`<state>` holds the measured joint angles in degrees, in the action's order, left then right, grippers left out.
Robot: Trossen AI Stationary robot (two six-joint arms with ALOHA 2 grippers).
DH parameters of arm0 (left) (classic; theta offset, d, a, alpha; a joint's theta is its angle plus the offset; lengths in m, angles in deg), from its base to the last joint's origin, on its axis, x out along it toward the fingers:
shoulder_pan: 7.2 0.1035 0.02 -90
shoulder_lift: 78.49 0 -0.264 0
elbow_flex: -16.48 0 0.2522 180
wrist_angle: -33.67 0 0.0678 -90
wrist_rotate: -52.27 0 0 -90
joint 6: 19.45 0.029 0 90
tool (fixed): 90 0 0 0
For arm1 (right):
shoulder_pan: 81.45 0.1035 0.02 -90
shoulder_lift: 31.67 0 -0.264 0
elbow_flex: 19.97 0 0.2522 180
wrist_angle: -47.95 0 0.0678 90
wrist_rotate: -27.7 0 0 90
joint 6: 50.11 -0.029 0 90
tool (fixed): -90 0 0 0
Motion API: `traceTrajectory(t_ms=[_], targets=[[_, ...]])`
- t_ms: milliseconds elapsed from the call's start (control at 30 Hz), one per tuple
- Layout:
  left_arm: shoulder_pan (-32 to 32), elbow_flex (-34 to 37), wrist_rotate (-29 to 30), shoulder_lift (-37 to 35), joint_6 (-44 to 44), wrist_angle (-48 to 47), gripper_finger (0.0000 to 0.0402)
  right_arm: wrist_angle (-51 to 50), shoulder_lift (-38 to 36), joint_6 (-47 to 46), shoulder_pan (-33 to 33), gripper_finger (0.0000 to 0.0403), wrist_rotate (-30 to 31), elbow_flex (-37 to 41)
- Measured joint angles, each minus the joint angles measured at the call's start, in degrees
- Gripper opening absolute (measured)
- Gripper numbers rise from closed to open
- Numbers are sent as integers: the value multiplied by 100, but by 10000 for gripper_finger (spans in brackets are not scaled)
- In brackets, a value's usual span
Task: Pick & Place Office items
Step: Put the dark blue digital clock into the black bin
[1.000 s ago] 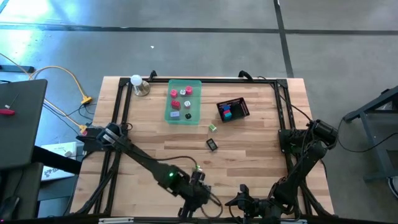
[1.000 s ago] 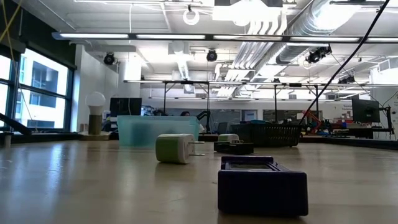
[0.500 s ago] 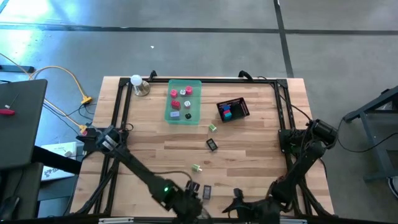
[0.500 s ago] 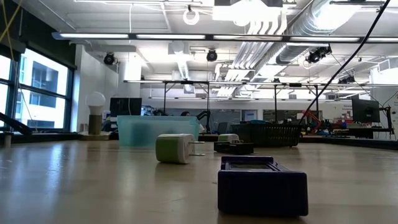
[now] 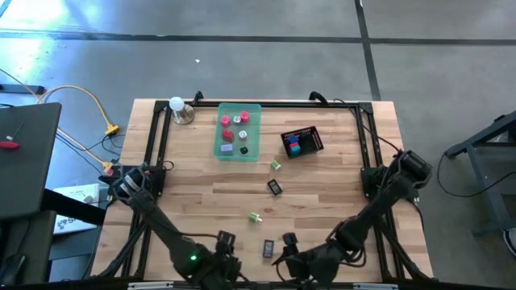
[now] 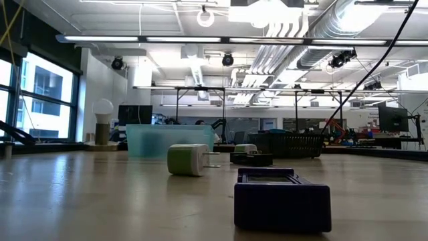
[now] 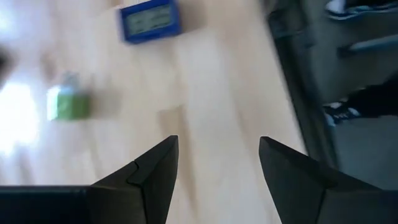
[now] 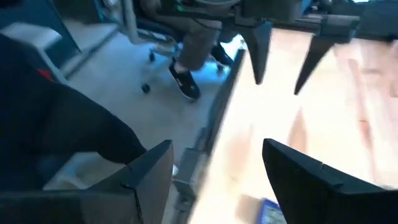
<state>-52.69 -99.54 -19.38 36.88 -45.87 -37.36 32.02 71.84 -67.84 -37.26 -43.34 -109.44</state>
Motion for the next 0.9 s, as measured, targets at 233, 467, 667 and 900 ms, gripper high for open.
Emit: traceTrajectory(t_ms=[233, 467, 667, 900], targets=[[-248, 3, 918, -71, -641, -806, 215, -1337, 122, 946, -273, 235, -525, -858], [-267, 107, 849, -70, -653, -836, 215, -1771, 526, 2196, -573, 235, -989, -935], [-261, 140, 904, -68, -804, -828, 215, -2047, 620, 2409, -835, 235, -909, -948], [-238, 142, 906, -68, -844, -519, 215, -2258, 754, 3281, -938, 235, -1703, -950]])
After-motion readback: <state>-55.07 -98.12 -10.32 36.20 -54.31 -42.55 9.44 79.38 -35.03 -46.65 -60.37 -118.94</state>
